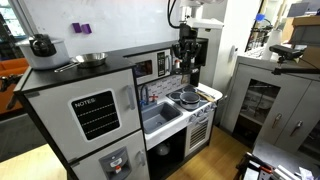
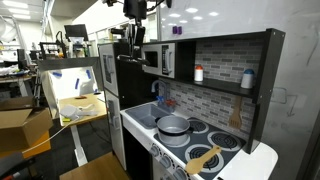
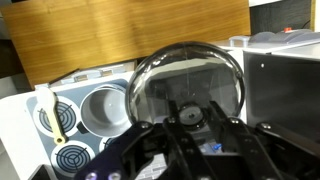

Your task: Take the lid from the top of the shelf and put it on the pot on the stove

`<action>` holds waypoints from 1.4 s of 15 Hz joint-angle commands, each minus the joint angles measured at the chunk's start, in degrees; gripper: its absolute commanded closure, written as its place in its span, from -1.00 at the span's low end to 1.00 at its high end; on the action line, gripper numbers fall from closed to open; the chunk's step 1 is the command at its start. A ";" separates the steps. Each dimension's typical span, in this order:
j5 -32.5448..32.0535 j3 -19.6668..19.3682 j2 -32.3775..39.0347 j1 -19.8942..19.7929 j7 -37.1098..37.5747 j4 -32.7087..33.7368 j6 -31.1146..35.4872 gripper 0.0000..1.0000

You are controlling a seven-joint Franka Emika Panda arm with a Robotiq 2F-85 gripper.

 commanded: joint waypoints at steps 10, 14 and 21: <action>-5.77 -1.96 -0.84 -2.30 -0.63 -12.05 17.90 0.83; -6.43 -3.01 0.70 -3.16 -0.99 -13.32 22.68 0.83; -5.99 -3.25 2.20 -3.29 -0.35 -13.24 23.52 0.34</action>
